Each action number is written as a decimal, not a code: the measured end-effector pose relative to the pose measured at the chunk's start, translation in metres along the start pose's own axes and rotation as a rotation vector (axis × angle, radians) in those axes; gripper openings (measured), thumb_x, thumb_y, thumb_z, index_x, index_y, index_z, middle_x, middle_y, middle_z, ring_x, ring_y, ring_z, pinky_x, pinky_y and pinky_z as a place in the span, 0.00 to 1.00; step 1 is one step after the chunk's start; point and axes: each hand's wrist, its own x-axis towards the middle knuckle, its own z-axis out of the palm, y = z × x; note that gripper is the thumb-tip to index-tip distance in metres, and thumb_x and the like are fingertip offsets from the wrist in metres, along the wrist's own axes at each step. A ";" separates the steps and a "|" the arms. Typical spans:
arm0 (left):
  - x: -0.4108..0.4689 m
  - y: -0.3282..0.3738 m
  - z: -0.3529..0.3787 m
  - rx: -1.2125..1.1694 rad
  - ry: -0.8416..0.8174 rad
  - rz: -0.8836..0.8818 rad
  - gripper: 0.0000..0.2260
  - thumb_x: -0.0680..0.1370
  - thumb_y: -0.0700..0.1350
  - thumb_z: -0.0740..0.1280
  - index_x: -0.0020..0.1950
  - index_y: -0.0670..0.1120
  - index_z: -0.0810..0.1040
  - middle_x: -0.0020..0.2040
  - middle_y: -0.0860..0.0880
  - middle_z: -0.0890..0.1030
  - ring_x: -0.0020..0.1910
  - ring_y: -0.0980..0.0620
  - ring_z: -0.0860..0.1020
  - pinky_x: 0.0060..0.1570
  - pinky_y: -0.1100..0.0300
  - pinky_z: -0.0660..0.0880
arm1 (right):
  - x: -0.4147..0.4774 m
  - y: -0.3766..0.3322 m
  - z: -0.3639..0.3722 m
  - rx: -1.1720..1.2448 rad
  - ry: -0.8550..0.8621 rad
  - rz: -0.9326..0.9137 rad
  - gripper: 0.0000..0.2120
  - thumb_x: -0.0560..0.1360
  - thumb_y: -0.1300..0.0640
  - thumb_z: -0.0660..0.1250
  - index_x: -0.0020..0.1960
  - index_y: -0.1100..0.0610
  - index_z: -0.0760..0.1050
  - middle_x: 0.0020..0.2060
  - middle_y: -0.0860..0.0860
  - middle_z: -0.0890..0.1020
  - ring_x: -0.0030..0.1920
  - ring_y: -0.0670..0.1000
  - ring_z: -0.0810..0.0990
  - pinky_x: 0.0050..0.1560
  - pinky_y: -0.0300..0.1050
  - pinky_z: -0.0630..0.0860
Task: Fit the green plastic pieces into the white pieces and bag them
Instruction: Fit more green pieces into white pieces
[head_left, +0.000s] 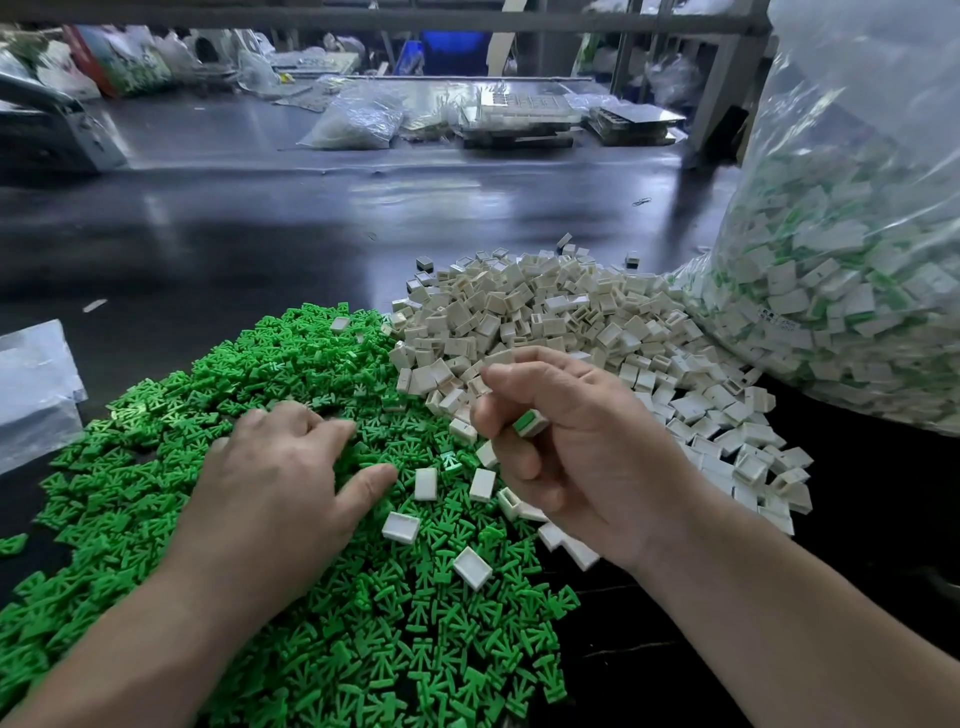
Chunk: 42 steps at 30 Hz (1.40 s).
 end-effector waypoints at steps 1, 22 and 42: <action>0.000 0.000 0.001 0.036 -0.022 0.008 0.31 0.73 0.70 0.50 0.67 0.54 0.75 0.58 0.51 0.77 0.58 0.49 0.72 0.56 0.50 0.70 | 0.000 0.001 0.001 -0.038 0.007 -0.021 0.04 0.78 0.62 0.67 0.45 0.56 0.77 0.34 0.55 0.81 0.23 0.47 0.68 0.20 0.33 0.63; 0.007 0.009 0.010 -0.134 0.162 0.199 0.14 0.73 0.61 0.64 0.48 0.56 0.84 0.43 0.57 0.79 0.45 0.51 0.76 0.46 0.51 0.68 | 0.005 0.004 -0.004 0.084 -0.045 0.058 0.08 0.71 0.59 0.68 0.51 0.56 0.79 0.34 0.54 0.78 0.26 0.47 0.71 0.21 0.37 0.65; -0.004 0.017 0.007 -1.411 0.028 -0.027 0.09 0.72 0.53 0.74 0.47 0.49 0.83 0.36 0.44 0.82 0.34 0.50 0.78 0.32 0.62 0.76 | 0.001 0.014 0.001 -0.203 -0.027 0.110 0.04 0.82 0.60 0.64 0.49 0.57 0.75 0.33 0.52 0.79 0.25 0.47 0.72 0.20 0.37 0.67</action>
